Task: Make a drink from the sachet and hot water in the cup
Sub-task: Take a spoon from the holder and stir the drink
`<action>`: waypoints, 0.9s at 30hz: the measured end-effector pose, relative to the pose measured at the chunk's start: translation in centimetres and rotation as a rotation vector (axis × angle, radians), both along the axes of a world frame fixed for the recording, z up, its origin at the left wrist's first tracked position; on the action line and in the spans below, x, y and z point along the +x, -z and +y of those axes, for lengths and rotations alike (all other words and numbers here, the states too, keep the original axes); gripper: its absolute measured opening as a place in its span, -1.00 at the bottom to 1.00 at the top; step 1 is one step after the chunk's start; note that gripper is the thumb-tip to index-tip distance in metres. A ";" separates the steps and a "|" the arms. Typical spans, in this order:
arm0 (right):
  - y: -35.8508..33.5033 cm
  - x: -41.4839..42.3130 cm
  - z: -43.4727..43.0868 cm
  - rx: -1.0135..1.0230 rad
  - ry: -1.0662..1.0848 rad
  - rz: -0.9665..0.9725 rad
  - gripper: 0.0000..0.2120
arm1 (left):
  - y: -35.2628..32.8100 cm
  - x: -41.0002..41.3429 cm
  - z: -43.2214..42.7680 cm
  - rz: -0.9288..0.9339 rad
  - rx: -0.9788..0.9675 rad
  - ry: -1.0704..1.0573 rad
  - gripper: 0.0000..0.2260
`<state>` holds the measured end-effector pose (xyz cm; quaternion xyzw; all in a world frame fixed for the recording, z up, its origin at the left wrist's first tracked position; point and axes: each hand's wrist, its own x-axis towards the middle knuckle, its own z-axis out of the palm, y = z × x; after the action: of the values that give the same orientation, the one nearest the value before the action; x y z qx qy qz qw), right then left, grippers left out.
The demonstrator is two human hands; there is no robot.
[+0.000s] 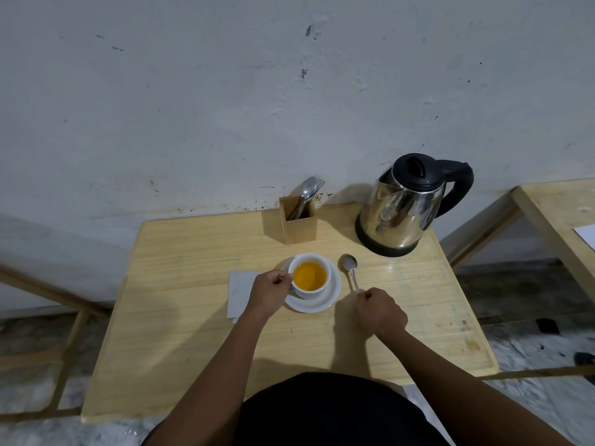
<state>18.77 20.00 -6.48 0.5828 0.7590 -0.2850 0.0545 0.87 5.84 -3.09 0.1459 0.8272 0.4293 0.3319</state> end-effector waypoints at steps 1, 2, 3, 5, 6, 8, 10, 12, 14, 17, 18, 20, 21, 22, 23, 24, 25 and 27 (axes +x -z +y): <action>-0.1 0.0 0.1 0.009 -0.025 -0.023 -0.68 | 0.0 0.0 0.0 0.000 0.000 0.002 -0.81; -0.1 0.1 0.3 0.008 -0.045 -0.036 -0.68 | 0.0 0.0 0.0 0.001 0.001 0.004 -0.81; -0.2 0.1 0.5 0.004 -0.063 -0.041 -0.68 | 0.0 0.0 -0.1 0.001 0.001 0.003 -0.81; -0.4 0.3 0.9 0.003 -0.096 -0.043 -0.70 | 0.0 0.0 -0.1 0.001 0.000 -0.003 -0.81; -0.5 0.3 1.0 0.007 -0.113 -0.045 -0.71 | -0.1 0.0 -0.1 0.001 -0.001 -0.004 -0.80; -0.8 0.3 1.1 0.019 -0.139 -0.071 -0.72 | -0.1 0.1 -0.1 -0.002 -0.002 -0.003 -0.80; -1.0 0.2 1.1 0.033 -0.162 -0.108 -0.73 | -0.1 0.1 -0.1 -0.005 -0.002 0.003 -0.80; -1.2 0.1 1.2 0.048 -0.177 -0.130 -0.77 | -0.2 0.1 -0.1 -0.002 -0.002 0.003 -0.81; -1.4 0.0 1.2 0.065 -0.180 -0.127 -0.80 | -0.2 0.1 -0.1 -0.001 0.000 -0.003 -0.81; -1.5 0.1 1.3 0.099 -0.186 -0.109 -0.81 | -0.1 0.2 -0.1 -0.004 -0.001 -0.008 -0.80; -1.6 0.1 1.3 0.105 -0.193 -0.106 -0.81 | -0.1 0.1 -0.1 -0.005 -0.001 -0.007 -0.80; -1.5 0.1 1.4 0.104 -0.209 -0.100 -0.80 | -0.2 0.2 -0.1 -0.006 -0.001 -0.006 -0.80; -1.5 0.0 1.4 0.096 -0.216 -0.098 -0.80 | -0.1 0.2 -0.1 -0.005 -0.001 -0.004 -0.81; -1.5 0.0 1.5 0.082 -0.220 -0.095 -0.80 | -0.2 0.2 0.0 -0.004 -0.005 -0.001 -0.81; -1.5 0.0 1.5 0.067 -0.225 -0.089 -0.80 | -0.3 0.2 0.0 -0.005 -0.008 0.001 -0.81; -1.6 0.0 1.6 0.055 -0.233 -0.087 -0.80 | -0.4 0.2 0.0 -0.010 -0.013 0.000 -0.81; -1.6 0.0 1.6 0.046 -0.238 -0.084 -0.80 | -0.4 0.2 0.0 -0.016 -0.013 -0.002 -0.81; -1.8 0.0 1.7 0.032 -0.242 -0.080 -0.79 | -0.3 0.1 0.0 -0.028 -0.016 -0.004 -0.81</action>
<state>18.75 21.71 -4.63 0.4988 0.8254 -0.2406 0.1094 0.93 5.82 -2.75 0.1356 0.8262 0.4253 0.3437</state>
